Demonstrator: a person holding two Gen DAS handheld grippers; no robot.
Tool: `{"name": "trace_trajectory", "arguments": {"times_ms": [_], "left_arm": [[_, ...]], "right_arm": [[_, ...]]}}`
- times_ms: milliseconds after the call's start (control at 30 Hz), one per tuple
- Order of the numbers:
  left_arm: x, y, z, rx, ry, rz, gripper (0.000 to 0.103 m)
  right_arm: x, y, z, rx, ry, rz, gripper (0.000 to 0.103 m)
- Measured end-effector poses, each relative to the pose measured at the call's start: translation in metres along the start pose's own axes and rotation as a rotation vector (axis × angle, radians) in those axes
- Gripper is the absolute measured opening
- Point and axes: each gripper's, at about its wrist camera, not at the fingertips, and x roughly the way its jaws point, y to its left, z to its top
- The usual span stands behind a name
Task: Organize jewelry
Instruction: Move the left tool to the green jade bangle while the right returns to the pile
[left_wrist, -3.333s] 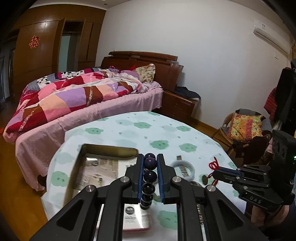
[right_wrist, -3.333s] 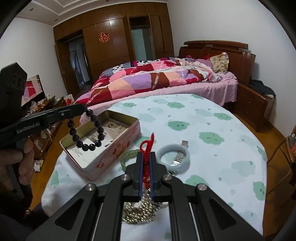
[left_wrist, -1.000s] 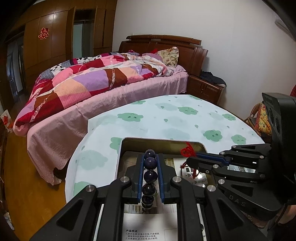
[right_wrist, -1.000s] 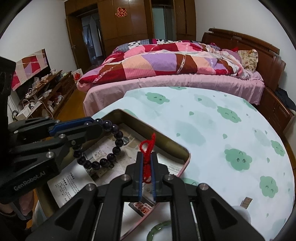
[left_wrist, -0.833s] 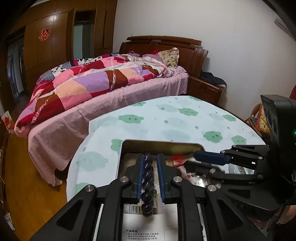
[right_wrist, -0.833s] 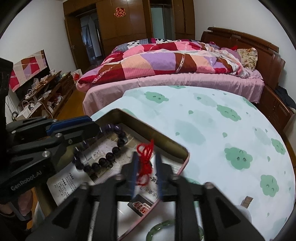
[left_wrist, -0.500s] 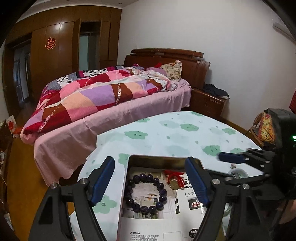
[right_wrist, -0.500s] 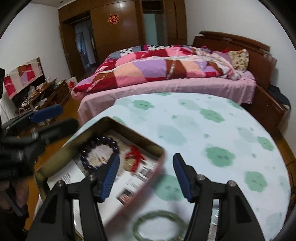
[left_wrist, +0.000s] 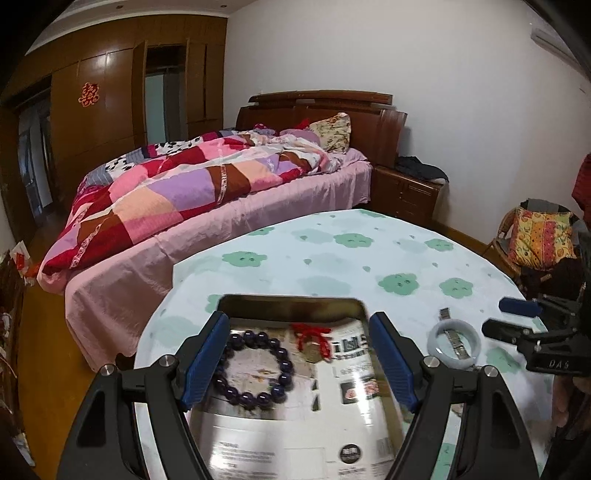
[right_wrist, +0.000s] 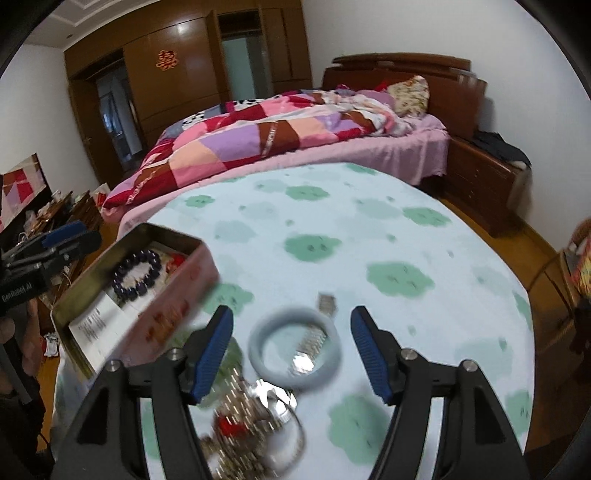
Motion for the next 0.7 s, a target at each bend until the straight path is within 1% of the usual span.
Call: {"name": "trace_trajectory", "arguments": {"times_ms": [67,100,167,233,367,600,667,700], "left_arm": [[-0.003,-0.007,-0.003,0.009,-0.004,-0.003,0.078],[-0.004,-0.012,-0.006,0.016,-0.004,-0.008,0.078],[-0.004,-0.02,-0.012,0.025,0.003,-0.01,0.078],[-0.003,-0.028,-0.018,0.029,0.016,-0.019,0.078],[-0.001,-0.043,-0.027,0.045,0.037,-0.039,0.078],[-0.005,-0.06,-0.036,0.079,0.052,-0.057,0.078],[-0.003,-0.061,-0.038,0.076,0.06,-0.063,0.078],[-0.002,-0.062,-0.038,0.076,0.063,-0.066,0.078]], "right_arm": [[-0.004,-0.004,-0.013,0.004,0.011,-0.009,0.068],[-0.006,-0.006,-0.02,0.005,0.018,-0.015,0.066],[-0.006,-0.008,-0.032,0.0,0.044,-0.025,0.054],[-0.005,-0.012,-0.04,-0.004,0.066,-0.031,0.048],[-0.003,-0.014,-0.05,-0.003,0.083,-0.024,0.045],[0.008,-0.003,-0.059,-0.054,0.116,-0.011,0.04],[0.01,-0.002,-0.058,-0.062,0.124,-0.012,0.032],[0.012,-0.002,-0.058,-0.066,0.133,-0.009,0.031]]}}
